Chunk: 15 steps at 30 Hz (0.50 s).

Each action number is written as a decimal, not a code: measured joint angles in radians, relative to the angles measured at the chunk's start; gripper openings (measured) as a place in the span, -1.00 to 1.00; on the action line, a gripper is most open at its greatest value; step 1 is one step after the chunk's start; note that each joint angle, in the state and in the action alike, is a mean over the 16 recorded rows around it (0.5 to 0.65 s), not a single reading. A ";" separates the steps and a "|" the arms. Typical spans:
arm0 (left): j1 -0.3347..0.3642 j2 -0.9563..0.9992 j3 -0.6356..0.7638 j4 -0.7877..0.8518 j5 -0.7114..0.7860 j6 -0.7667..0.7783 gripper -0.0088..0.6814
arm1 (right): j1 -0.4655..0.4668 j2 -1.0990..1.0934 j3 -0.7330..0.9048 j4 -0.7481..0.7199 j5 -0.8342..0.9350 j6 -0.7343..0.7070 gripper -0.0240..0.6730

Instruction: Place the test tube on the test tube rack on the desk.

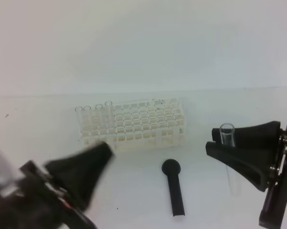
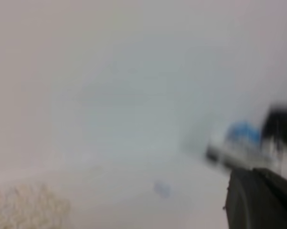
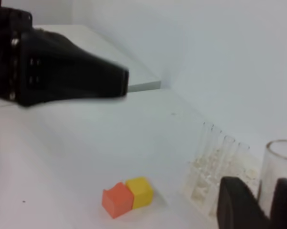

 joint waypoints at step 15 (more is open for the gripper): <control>0.000 -0.001 -0.164 0.436 0.432 -0.029 -0.98 | 0.000 -0.007 0.027 0.001 0.040 0.012 -0.58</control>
